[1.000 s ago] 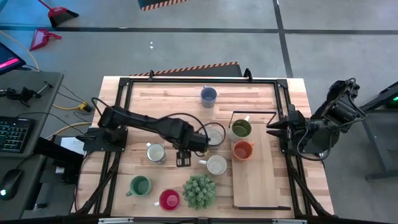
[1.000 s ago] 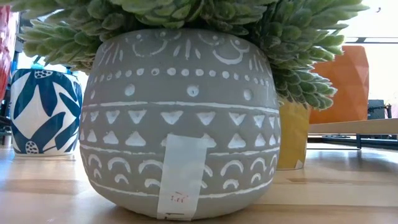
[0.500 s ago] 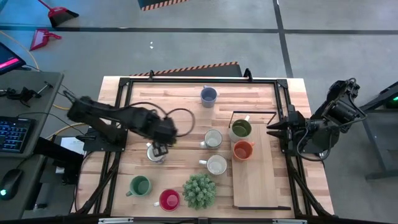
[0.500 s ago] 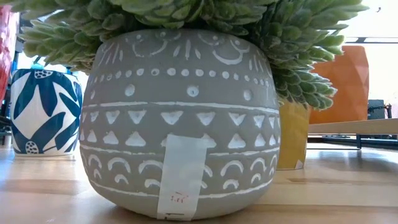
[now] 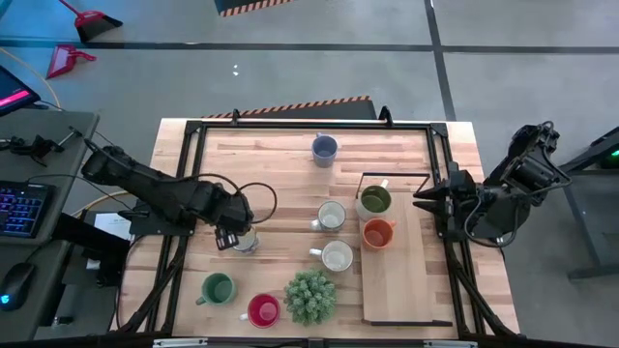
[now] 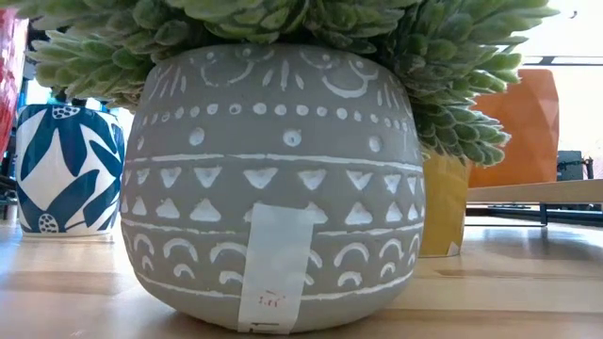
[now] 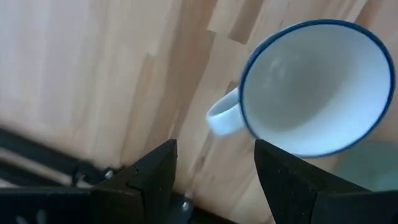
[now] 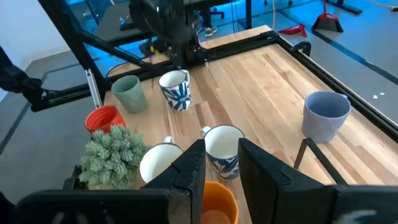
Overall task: Place coffee mugs
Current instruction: Move the left blue mug to the center of the table
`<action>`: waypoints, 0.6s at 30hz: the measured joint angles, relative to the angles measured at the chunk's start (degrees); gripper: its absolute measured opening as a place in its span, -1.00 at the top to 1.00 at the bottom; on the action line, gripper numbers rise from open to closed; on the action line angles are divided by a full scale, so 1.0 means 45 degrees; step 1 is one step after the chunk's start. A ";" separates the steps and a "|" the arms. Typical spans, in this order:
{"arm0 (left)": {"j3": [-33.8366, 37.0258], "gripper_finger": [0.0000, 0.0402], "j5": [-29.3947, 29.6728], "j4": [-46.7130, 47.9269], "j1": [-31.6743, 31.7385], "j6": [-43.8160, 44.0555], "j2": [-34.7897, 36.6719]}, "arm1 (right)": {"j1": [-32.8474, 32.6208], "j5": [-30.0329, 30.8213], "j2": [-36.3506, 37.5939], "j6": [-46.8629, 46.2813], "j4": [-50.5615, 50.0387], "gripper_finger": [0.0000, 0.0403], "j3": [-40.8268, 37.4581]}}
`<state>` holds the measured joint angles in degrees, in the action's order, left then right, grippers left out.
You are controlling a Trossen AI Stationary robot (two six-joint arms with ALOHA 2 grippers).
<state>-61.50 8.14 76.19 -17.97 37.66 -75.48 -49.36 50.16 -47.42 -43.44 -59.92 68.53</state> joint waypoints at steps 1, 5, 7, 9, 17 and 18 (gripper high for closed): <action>0.0250 -0.01 -0.0039 -0.0459 0.0008 -0.0048 0.0000 | -0.0005 0.0104 -0.0068 0.0000 -0.0022 0.60 0.0000; 0.0993 -0.01 -0.0110 -0.2141 0.0008 -0.0080 0.0000 | -0.0005 0.0320 -0.0397 -0.0002 -0.0020 0.60 0.0000; 0.1153 -0.01 -0.0018 -0.2354 0.0008 -0.0092 -0.0019 | -0.0005 0.0500 -0.0554 -0.0024 -0.0009 0.60 0.0000; 0.1222 -0.01 0.0074 -0.2259 0.0009 -0.0233 -0.0061 | 0.0000 0.0528 -0.0711 -0.0024 0.0067 0.60 0.0000; 0.1901 -0.01 -0.0090 -0.2795 0.0116 -0.0637 -0.0066 | 0.0000 0.0470 -0.1233 -0.0340 0.0306 0.60 0.0000; 0.2025 -0.01 -0.0113 -0.3070 0.0158 -0.0643 -0.0068 | 0.0000 0.0470 -0.1293 -0.0340 0.0306 0.60 0.0000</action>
<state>-52.39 7.63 62.37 -17.26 34.77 -75.79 -49.36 52.27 -53.24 -44.97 -58.54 68.53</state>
